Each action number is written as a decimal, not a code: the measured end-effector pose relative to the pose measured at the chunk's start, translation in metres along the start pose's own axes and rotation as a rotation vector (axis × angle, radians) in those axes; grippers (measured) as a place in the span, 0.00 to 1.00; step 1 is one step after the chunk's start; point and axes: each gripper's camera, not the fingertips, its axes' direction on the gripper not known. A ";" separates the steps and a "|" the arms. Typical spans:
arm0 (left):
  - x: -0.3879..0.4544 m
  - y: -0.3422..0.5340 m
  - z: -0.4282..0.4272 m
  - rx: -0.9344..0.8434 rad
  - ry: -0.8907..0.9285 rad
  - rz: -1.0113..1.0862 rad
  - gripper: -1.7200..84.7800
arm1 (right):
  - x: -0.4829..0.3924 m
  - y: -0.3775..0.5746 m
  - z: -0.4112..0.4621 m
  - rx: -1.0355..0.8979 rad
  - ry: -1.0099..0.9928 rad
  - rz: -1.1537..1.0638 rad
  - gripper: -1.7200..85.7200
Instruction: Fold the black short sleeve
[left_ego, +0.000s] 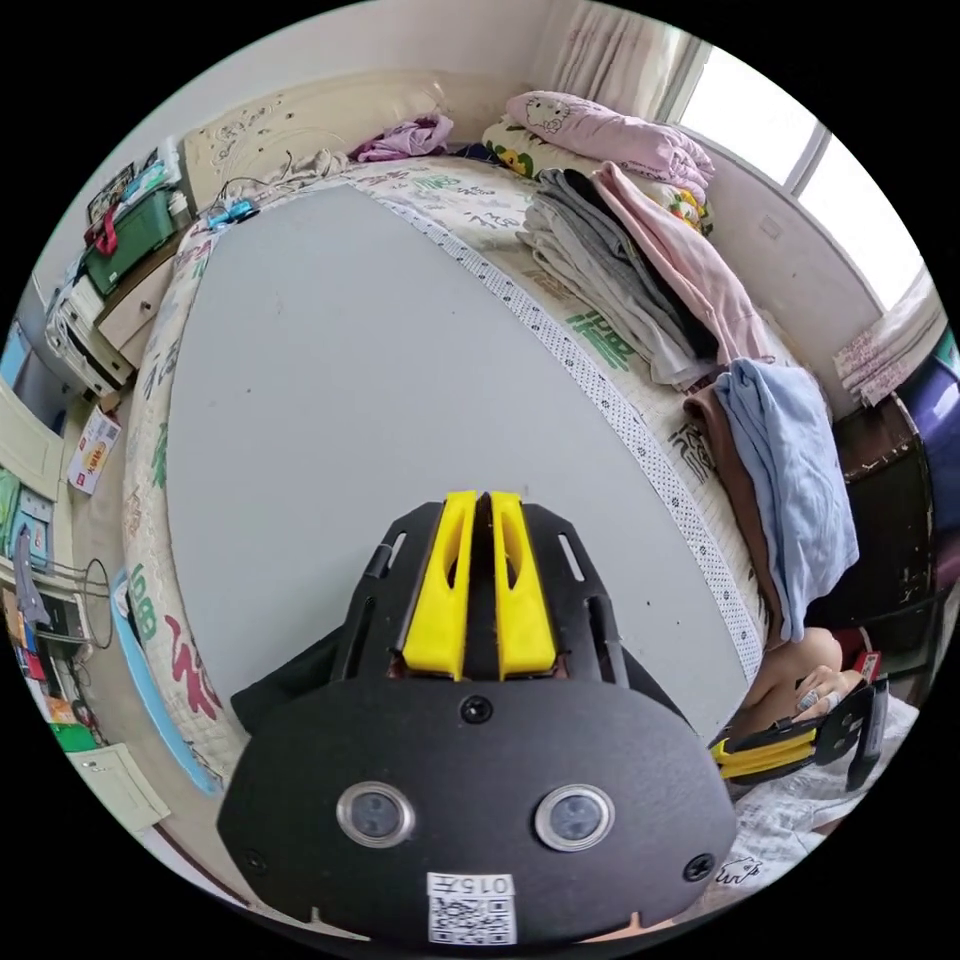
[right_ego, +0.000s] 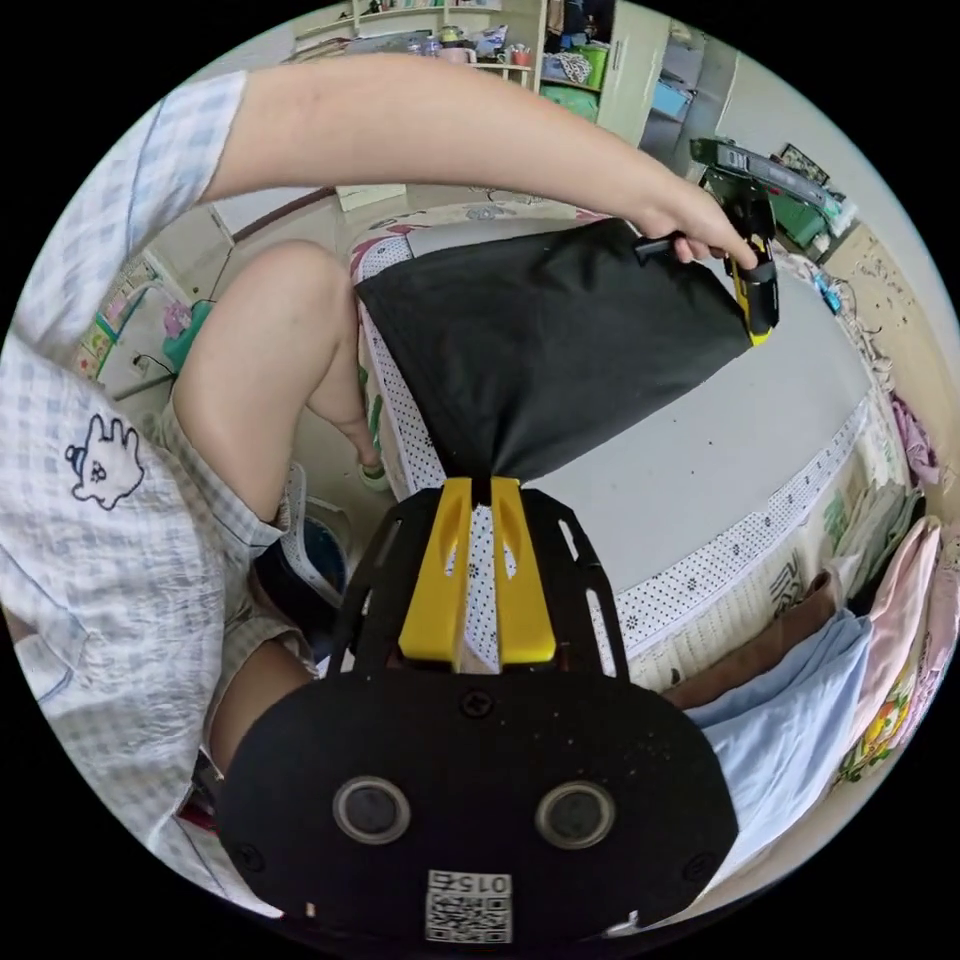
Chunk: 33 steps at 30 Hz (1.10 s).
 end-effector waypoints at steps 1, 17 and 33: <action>-0.006 0.007 -0.007 0.029 0.018 -0.012 0.07 | 0.009 0.004 -0.009 0.007 -0.037 0.011 0.08; -0.145 0.284 -0.147 0.423 0.121 -0.465 0.11 | -0.004 -0.027 -0.071 0.423 -0.221 -0.013 0.11; -0.196 0.258 -0.099 0.227 0.098 -0.439 0.13 | -0.127 -0.120 0.040 0.054 0.047 -0.274 0.13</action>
